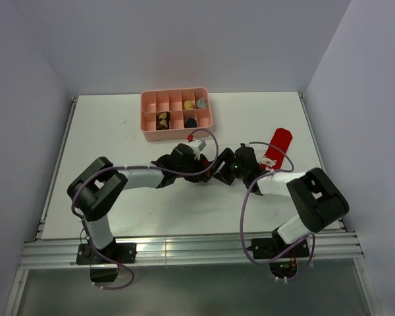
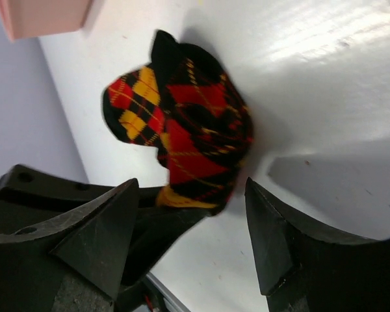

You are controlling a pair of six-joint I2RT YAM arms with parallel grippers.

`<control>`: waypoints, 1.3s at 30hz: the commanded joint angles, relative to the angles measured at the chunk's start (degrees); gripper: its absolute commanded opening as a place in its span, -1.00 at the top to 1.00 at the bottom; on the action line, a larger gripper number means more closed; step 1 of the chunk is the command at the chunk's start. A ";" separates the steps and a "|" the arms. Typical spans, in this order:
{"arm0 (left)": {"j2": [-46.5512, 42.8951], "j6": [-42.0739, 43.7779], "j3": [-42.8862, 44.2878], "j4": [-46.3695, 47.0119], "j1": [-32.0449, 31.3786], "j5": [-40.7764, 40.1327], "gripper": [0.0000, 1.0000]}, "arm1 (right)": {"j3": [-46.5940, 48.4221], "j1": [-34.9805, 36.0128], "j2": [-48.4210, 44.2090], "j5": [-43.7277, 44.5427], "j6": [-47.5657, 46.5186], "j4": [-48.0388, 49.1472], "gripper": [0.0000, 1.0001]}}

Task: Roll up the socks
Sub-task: Roll the sock at the center of the board.

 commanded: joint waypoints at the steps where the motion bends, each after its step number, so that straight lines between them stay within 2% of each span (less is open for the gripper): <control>1: 1.74 -4.09 2.31 1.88 1.26 6.71 0.99 | -1.02 -0.77 1.69 -1.25 1.38 9.85 -0.47; 10: 2.97 -11.74 0.03 6.53 3.98 10.58 0.99 | -5.06 -2.00 5.04 -3.62 4.28 15.83 -0.40; 16: 3.67 -17.54 -1.99 12.51 4.77 14.09 0.99 | -6.20 -2.71 4.51 -3.53 3.31 16.27 -0.39; 21: 4.64 -21.32 -3.40 17.42 4.95 16.73 0.99 | -6.12 -3.85 6.26 -4.68 3.67 18.91 -0.30; 23: 4.99 -22.46 -4.01 18.22 5.04 17.00 0.99 | -5.86 -3.94 7.23 -5.20 3.75 19.43 -0.16; 26: 4.82 -22.91 -4.81 18.93 5.04 16.30 0.99 | -5.77 -3.94 7.76 -5.56 3.84 19.70 -0.06; 29: 4.81 -22.91 -4.98 19.46 5.13 16.29 0.99 | -5.51 -4.02 7.58 -5.73 3.32 18.22 0.25; 30: 4.73 -22.73 -5.07 19.63 5.13 16.12 0.99 | -5.33 -3.94 7.24 -5.64 3.05 17.60 0.45; 31: 4.38 -22.38 -4.90 19.54 5.13 15.94 0.98 | -4.98 -4.02 7.06 -5.64 2.44 16.98 0.56; 32: 4.11 -21.25 -4.90 18.59 5.13 15.77 0.95 | -4.63 -4.11 6.71 -5.56 2.09 15.06 0.65; 33: 3.59 -20.54 -4.98 17.62 5.13 14.11 0.88 | -4.36 -4.03 6.10 -5.38 1.56 14.09 0.83; 35: 1.22 -17.83 -5.16 14.56 5.21 11.65 0.79 | -3.14 -4.11 5.22 -4.59 -0.28 10.15 1.00; 36: 0.25 -16.85 -5.25 13.32 5.13 10.07 0.62 | -2.70 -4.20 4.78 -4.24 -0.99 8.82 1.00; 38: -3.52 -14.21 -6.12 10.77 5.13 4.10 0.40 | -1.64 -4.11 3.72 -3.71 -2.39 5.83 1.00; 39: -4.93 -13.51 -6.65 10.32 5.13 2.25 0.14 | -1.29 -4.11 3.37 -3.62 -2.83 5.12 1.00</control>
